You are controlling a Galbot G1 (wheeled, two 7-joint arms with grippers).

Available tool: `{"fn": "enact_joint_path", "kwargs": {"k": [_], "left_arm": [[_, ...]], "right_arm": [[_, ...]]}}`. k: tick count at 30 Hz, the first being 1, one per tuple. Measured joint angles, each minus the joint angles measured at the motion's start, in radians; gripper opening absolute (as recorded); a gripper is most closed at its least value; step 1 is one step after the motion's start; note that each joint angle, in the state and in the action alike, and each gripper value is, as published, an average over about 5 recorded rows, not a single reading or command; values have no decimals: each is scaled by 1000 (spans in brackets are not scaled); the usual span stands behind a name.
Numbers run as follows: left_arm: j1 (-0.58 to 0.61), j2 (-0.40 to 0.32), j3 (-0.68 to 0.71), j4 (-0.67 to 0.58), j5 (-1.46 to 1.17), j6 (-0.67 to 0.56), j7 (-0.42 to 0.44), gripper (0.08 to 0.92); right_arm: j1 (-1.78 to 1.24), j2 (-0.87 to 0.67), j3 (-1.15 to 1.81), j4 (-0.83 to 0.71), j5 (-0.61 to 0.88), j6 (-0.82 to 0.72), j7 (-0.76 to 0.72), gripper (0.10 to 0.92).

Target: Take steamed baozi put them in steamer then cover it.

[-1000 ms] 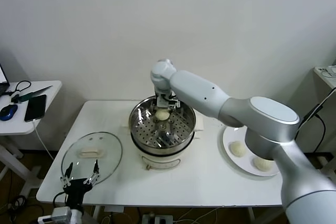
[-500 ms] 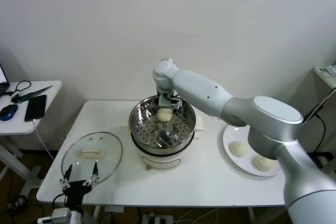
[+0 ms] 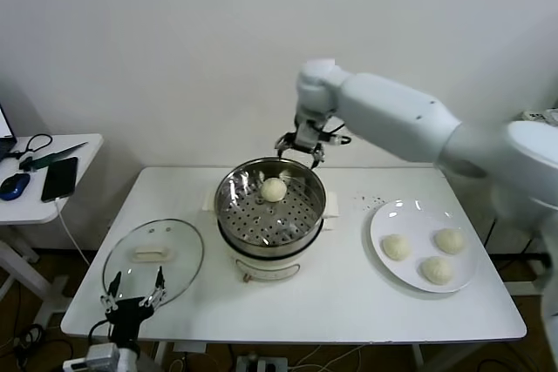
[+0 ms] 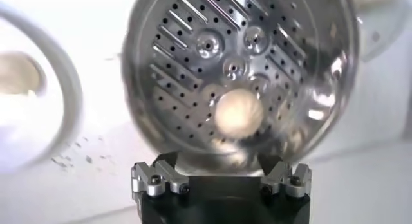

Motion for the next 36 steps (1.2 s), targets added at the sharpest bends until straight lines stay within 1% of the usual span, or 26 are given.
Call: {"fn": "enact_joint_path", "kwargs": {"k": [8, 12, 16, 24, 36], "left_arm": [[7, 0, 1, -19, -2, 0, 11, 823], [6, 0, 2, -21, 1, 2, 9, 823], [5, 0, 3, -22, 2, 8, 1, 823], [13, -5, 1, -26, -3, 14, -14, 823], [13, -7, -7, -16, -4, 15, -18, 823]], "right_arm": [[1, -214, -77, 80, 182, -238, 52, 823], [-49, -301, -74, 96, 221, -333, 61, 823], [-121, -359, -39, 99, 225, -398, 64, 823], [-279, -394, 57, 58, 189, -467, 51, 823], [-449, -383, 142, -22, 135, -500, 29, 823]]}}
